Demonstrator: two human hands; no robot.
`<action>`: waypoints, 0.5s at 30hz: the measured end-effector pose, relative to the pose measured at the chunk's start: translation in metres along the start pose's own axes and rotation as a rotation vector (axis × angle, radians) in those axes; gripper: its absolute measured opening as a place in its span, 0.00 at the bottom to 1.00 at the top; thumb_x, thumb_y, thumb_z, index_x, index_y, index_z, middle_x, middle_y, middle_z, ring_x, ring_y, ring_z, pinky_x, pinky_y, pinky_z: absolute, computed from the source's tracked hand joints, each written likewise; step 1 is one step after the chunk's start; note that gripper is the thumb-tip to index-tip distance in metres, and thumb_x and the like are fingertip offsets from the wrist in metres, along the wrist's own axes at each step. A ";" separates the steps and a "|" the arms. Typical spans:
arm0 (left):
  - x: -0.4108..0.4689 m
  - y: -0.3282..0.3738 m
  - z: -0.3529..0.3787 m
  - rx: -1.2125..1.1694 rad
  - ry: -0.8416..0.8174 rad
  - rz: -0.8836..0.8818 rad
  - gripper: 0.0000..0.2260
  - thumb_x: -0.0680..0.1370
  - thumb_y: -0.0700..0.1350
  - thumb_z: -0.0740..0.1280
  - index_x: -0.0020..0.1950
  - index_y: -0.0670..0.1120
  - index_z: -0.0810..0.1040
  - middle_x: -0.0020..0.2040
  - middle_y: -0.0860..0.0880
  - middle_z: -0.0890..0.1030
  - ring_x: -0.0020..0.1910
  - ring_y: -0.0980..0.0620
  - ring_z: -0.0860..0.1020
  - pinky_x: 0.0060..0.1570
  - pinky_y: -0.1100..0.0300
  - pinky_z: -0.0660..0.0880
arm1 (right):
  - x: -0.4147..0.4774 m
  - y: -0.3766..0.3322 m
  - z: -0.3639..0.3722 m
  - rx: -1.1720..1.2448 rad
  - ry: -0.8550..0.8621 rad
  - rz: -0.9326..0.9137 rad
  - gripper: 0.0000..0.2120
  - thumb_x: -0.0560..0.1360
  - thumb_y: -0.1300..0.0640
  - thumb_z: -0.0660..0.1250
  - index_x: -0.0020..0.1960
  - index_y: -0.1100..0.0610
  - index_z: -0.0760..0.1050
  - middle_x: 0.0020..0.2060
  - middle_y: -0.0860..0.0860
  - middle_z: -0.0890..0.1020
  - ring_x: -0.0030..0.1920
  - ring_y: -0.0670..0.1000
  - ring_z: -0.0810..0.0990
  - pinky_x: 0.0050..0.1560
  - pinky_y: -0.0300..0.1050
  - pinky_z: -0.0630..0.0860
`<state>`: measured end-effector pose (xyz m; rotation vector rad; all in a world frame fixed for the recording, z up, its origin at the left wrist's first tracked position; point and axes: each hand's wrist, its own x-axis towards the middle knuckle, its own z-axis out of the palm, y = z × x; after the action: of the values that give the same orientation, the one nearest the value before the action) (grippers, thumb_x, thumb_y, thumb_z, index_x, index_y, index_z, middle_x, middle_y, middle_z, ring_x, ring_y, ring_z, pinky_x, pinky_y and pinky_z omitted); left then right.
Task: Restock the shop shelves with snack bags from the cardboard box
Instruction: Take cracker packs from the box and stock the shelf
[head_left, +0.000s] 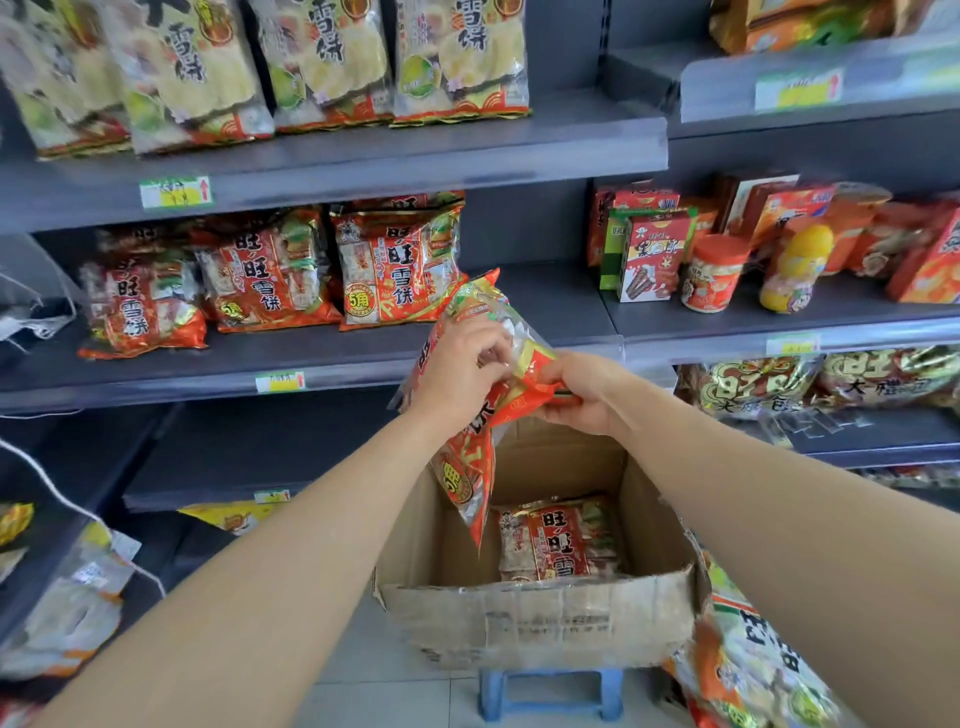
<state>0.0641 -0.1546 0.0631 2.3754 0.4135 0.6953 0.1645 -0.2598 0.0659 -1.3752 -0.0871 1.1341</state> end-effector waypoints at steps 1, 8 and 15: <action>0.000 0.001 -0.002 -0.002 0.012 -0.021 0.03 0.72 0.35 0.70 0.43 0.37 0.77 0.53 0.46 0.78 0.53 0.56 0.70 0.51 0.78 0.64 | 0.001 -0.001 0.002 -0.003 0.013 -0.023 0.13 0.74 0.75 0.56 0.44 0.60 0.73 0.42 0.59 0.79 0.40 0.54 0.80 0.38 0.47 0.81; 0.003 -0.027 -0.024 -0.243 0.234 -0.579 0.35 0.73 0.49 0.73 0.74 0.46 0.58 0.70 0.49 0.62 0.68 0.52 0.64 0.65 0.54 0.64 | 0.011 -0.005 0.008 0.170 0.100 -0.093 0.17 0.73 0.77 0.54 0.44 0.59 0.75 0.42 0.56 0.78 0.42 0.54 0.78 0.40 0.47 0.79; 0.004 -0.069 -0.030 -0.703 -0.060 -1.092 0.33 0.72 0.61 0.68 0.70 0.44 0.68 0.62 0.44 0.78 0.60 0.44 0.76 0.62 0.45 0.72 | 0.035 -0.012 0.013 0.401 0.093 -0.091 0.17 0.74 0.75 0.54 0.49 0.60 0.76 0.47 0.58 0.77 0.47 0.55 0.78 0.44 0.47 0.79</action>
<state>0.0417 -0.0867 0.0406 1.2168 1.0939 0.1741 0.1808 -0.2242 0.0600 -1.0518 0.1377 0.9486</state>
